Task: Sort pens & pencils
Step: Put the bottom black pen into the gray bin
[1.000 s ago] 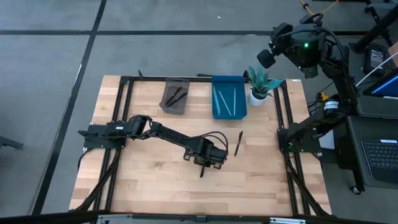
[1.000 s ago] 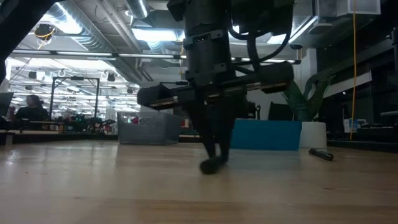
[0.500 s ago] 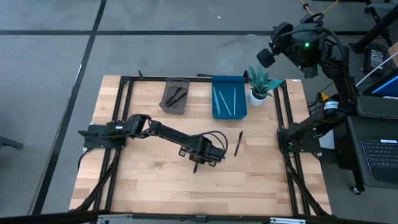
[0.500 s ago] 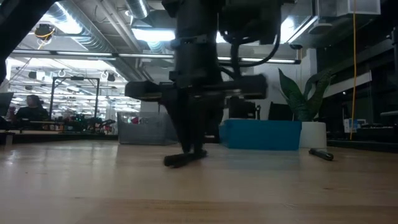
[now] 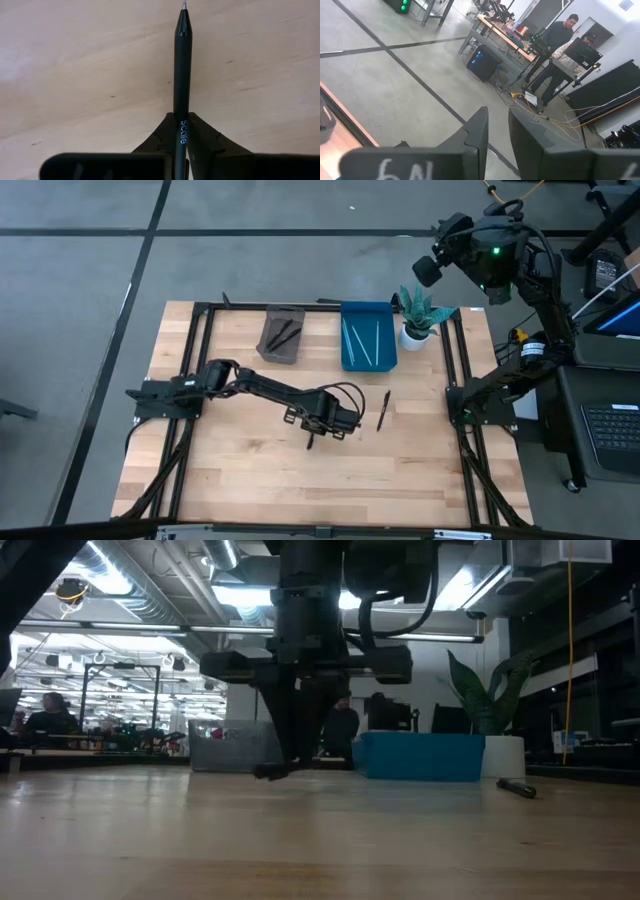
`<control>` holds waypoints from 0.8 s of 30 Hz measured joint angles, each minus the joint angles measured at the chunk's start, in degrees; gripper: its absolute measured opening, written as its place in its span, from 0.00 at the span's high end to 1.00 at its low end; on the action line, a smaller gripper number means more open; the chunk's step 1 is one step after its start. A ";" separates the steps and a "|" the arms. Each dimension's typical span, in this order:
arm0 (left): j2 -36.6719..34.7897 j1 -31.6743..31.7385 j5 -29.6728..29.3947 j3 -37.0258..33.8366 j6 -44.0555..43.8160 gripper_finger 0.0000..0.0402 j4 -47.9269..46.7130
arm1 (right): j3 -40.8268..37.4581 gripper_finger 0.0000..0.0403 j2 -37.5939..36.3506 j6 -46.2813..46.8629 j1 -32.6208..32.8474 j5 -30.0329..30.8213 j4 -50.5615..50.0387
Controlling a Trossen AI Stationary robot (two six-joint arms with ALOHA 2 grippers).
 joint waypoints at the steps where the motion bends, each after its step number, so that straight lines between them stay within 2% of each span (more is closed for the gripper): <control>1: -0.06 0.12 0.03 0.04 0.05 0.95 -0.12 | 0.00 0.81 0.00 0.00 0.00 -0.02 0.00; 24: -10.84 6.33 -3.04 0.15 6.45 0.92 -13.50 | 0.00 0.81 0.04 -1.61 0.00 -0.02 2.58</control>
